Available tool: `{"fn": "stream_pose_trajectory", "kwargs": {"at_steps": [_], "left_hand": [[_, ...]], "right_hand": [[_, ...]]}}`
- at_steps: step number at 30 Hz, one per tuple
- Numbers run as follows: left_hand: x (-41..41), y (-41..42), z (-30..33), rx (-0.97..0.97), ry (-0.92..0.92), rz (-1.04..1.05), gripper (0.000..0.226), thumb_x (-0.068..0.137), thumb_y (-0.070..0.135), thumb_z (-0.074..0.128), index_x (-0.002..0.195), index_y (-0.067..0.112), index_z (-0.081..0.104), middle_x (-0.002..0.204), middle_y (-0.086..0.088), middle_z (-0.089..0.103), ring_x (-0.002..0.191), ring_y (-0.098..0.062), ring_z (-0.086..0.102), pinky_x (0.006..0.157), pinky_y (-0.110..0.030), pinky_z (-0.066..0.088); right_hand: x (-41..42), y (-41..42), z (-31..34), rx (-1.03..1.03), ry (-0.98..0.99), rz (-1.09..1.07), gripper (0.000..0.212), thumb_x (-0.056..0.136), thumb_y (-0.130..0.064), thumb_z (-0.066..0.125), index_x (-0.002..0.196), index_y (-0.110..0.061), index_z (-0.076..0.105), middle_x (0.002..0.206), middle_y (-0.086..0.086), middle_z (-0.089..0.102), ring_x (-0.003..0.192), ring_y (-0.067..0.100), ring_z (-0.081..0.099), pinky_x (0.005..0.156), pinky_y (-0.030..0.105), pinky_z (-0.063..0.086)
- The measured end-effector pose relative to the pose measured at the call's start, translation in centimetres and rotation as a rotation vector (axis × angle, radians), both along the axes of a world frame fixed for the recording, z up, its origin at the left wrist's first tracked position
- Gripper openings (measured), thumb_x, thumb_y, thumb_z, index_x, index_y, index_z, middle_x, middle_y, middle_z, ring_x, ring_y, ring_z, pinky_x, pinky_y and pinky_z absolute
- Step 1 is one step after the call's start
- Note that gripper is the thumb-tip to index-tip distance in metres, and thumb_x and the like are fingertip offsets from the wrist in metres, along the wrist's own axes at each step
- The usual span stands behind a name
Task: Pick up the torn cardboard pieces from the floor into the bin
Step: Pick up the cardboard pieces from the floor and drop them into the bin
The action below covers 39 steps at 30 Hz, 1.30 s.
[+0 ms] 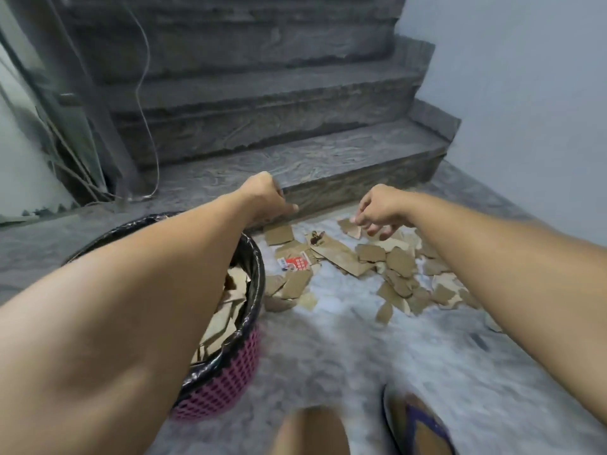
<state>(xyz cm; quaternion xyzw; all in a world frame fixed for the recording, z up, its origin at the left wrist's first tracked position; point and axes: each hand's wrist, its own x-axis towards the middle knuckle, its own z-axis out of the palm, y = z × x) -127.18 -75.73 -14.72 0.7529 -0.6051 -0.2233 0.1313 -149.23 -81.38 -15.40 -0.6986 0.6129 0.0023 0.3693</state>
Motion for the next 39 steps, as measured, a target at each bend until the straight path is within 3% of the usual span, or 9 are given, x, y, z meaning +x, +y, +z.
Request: {"fn": "stream_pose_trajectory", "kwargs": {"at_steps": [6,15,21,25,29,32,34,36,39], "left_hand": [[-5.6,-6.2,-5.0,0.203,-0.022,-0.092,0.041,0.081,0.046,0.073,0.082,0.006,0.064,0.078,-0.010,0.063,0.065,-0.022,0.055,0.056,-0.029,0.045],[-9.5,-13.0,-13.6,0.395,-0.170,-0.187,0.057,0.085,0.044,0.069,0.121,0.001,0.060,0.120,-0.015,0.062,0.110,-0.032,0.061,0.085,-0.036,0.051],[-7.7,-16.2,-20.3,0.444,-0.275,-0.070,0.044,0.087,0.046,0.064,0.105,0.007,0.060,0.106,-0.007,0.063,0.085,-0.019,0.053,0.064,-0.023,0.043],[-5.8,-17.6,-25.3,0.563,-0.136,0.147,0.051,0.069,0.051,0.074,0.093,0.008,0.061,0.089,-0.007,0.067,0.084,-0.021,0.064,0.071,-0.027,0.053],[-2.2,-19.6,-33.1,0.555,-0.142,0.385,0.115,0.043,0.086,0.058,0.135,0.018,0.048,0.133,-0.025,0.042,0.118,-0.040,0.048,0.100,-0.047,0.045],[-3.6,-19.9,-32.2,0.523,0.047,0.585,0.122,0.053,0.074,0.075,0.140,0.002,0.028,0.140,-0.025,0.032,0.129,-0.042,0.039,0.102,-0.051,0.044],[-3.3,-21.0,-35.1,0.501,0.122,0.662,0.131,0.035,0.082,0.077,0.134,0.008,0.033,0.130,-0.023,0.045,0.119,-0.041,0.052,0.093,-0.052,0.050],[-3.9,-22.0,-36.7,0.486,0.107,0.702,0.146,0.007,0.091,0.068,0.129,0.016,0.035,0.122,-0.018,0.052,0.110,-0.036,0.057,0.089,-0.050,0.052],[-6.9,-22.1,-33.6,0.510,0.060,0.650,0.133,0.043,0.070,0.084,0.141,0.004,0.022,0.134,-0.020,0.038,0.127,-0.034,0.039,0.105,-0.043,0.041]], "right_hand": [[-7.0,-4.7,-4.1,0.036,0.016,-0.091,0.022,0.094,-0.021,0.066,0.105,-0.002,0.065,0.090,0.009,0.065,0.074,0.019,0.065,0.063,0.034,0.058],[-12.7,-11.2,-11.3,0.126,0.106,-0.125,0.026,0.094,-0.023,0.065,0.107,-0.001,0.065,0.098,0.011,0.069,0.086,0.024,0.071,0.078,0.043,0.061],[-14.2,-15.5,-17.5,0.189,0.153,-0.208,0.015,0.094,-0.016,0.058,0.101,-0.003,0.063,0.095,0.015,0.066,0.072,0.026,0.064,0.055,0.035,0.056],[-14.5,-17.3,-22.4,0.211,0.252,-0.273,0.024,0.095,-0.024,0.059,0.091,-0.001,0.053,0.090,0.018,0.058,0.058,0.026,0.052,0.053,0.030,0.046],[-13.9,-18.3,-26.4,0.199,0.286,-0.337,0.063,0.097,-0.026,0.055,0.150,-0.005,0.029,0.156,0.014,0.031,0.126,0.031,0.050,0.094,0.034,0.047],[-12.5,-18.2,-29.3,0.178,0.205,-0.473,0.073,0.096,-0.027,0.056,0.154,-0.007,0.016,0.162,0.012,0.013,0.142,0.034,0.033,0.109,0.038,0.039],[-11.7,-18.2,-31.1,0.185,0.150,-0.620,0.093,0.085,-0.030,0.069,0.154,-0.004,0.013,0.157,0.017,0.021,0.137,0.036,0.039,0.106,0.038,0.043],[-11.2,-18.5,-31.8,0.195,0.103,-0.678,0.100,0.074,-0.034,0.080,0.150,-0.001,0.023,0.146,0.020,0.035,0.126,0.036,0.050,0.097,0.036,0.050],[-10.8,-19.8,-32.3,0.218,0.045,-0.627,0.077,0.058,-0.033,0.090,0.119,0.002,0.058,0.119,0.015,0.062,0.106,0.031,0.064,0.086,0.037,0.058]]}}
